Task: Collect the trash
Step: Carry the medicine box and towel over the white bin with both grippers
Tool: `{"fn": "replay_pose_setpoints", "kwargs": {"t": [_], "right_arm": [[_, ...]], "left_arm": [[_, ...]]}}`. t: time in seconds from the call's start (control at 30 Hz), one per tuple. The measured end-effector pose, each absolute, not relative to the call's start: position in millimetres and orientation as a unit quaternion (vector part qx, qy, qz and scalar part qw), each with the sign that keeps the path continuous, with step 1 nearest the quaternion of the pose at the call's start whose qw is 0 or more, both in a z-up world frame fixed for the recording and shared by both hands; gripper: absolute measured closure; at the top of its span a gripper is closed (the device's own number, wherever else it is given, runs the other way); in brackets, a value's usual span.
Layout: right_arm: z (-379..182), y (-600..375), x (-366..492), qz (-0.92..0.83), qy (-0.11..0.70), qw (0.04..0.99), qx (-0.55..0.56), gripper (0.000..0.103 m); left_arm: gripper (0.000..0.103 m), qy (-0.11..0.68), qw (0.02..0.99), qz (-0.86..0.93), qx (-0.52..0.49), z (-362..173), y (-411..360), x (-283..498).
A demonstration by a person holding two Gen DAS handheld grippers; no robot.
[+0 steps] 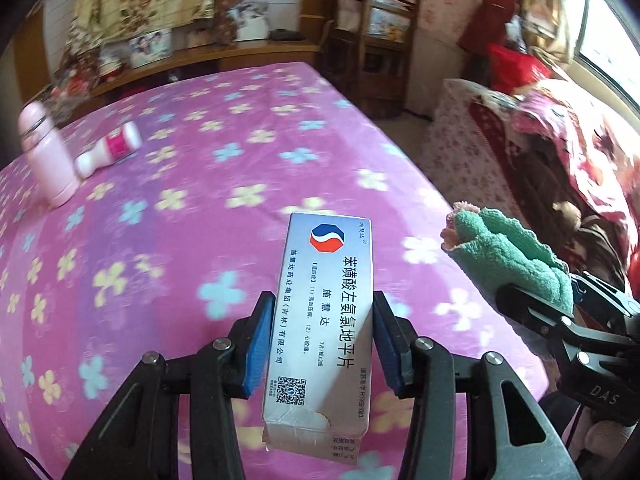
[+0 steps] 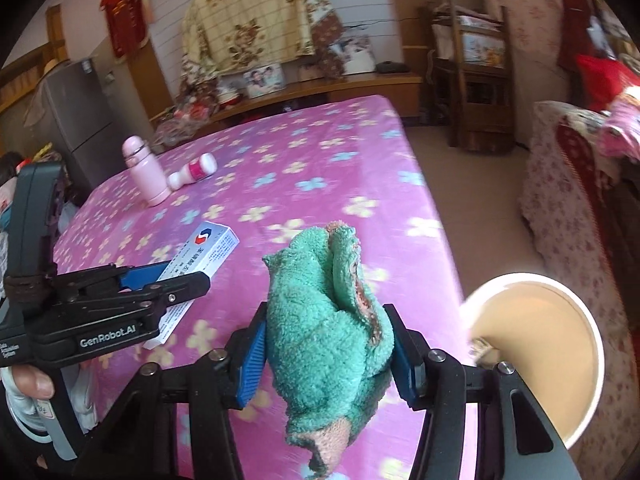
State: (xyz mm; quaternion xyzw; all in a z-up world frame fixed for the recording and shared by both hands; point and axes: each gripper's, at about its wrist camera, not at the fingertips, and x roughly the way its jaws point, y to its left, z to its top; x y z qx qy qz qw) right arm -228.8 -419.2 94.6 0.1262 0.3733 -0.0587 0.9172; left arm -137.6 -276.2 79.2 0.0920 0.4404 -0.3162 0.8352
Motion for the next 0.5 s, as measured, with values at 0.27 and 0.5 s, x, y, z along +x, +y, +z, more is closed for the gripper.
{"fn": "replay_pose_setpoints", "kwargs": {"t": [0.27, 0.5], "right_arm": [[92.8, -478.3, -275.9, -0.128, 0.363, 0.909, 0.160, 0.047], [81.2, -528.0, -310.7, -0.182, 0.368, 0.890, 0.197, 0.047]], "left_arm": [[0.054, 0.434, 0.815, -0.366, 0.119, 82.6, -341.2, -175.0], [0.054, 0.444, 0.788, -0.406, 0.132, 74.2, -392.6, -201.4]]}}
